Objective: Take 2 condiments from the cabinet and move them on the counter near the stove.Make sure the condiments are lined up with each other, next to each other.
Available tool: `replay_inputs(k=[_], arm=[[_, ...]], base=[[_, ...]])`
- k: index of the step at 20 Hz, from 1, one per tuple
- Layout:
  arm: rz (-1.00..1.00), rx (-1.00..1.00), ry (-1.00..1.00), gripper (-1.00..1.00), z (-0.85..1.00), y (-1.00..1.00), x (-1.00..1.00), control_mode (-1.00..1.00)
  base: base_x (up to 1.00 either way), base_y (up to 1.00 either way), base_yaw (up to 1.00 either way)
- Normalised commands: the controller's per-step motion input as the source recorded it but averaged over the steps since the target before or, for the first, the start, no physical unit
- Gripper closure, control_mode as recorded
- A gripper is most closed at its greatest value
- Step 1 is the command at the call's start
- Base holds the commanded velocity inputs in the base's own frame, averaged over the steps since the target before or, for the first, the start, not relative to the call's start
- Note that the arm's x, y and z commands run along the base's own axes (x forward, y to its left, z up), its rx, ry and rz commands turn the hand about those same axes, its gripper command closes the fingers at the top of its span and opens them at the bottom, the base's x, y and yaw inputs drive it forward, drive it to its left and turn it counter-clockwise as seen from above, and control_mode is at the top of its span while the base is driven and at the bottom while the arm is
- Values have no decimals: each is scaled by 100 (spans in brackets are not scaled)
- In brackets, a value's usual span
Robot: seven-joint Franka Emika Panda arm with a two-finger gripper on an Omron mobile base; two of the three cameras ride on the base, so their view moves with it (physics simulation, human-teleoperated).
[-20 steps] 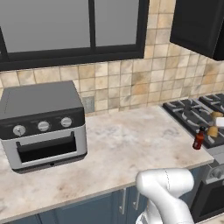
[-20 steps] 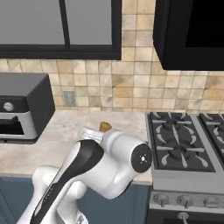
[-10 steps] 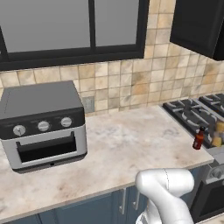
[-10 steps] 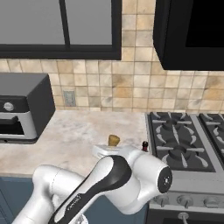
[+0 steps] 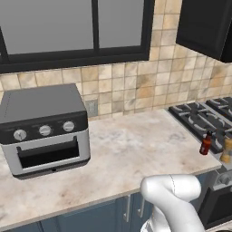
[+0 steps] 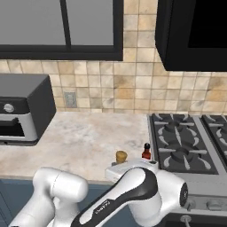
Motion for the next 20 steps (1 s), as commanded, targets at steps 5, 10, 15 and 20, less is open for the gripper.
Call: replay_inputs(k=[5,10,15,20], arm=[[1,0,-1,100,-27,-31,1,-100],[-3,0,-3,100,-28,-29,14,-100],[-6,-1,0,100,-20,-12,26,-100],[-7,0,-1,100,-30,0,42,-100]], base=[[0,0,0],[0,0,0],[0,0,0],[0,0,0]])
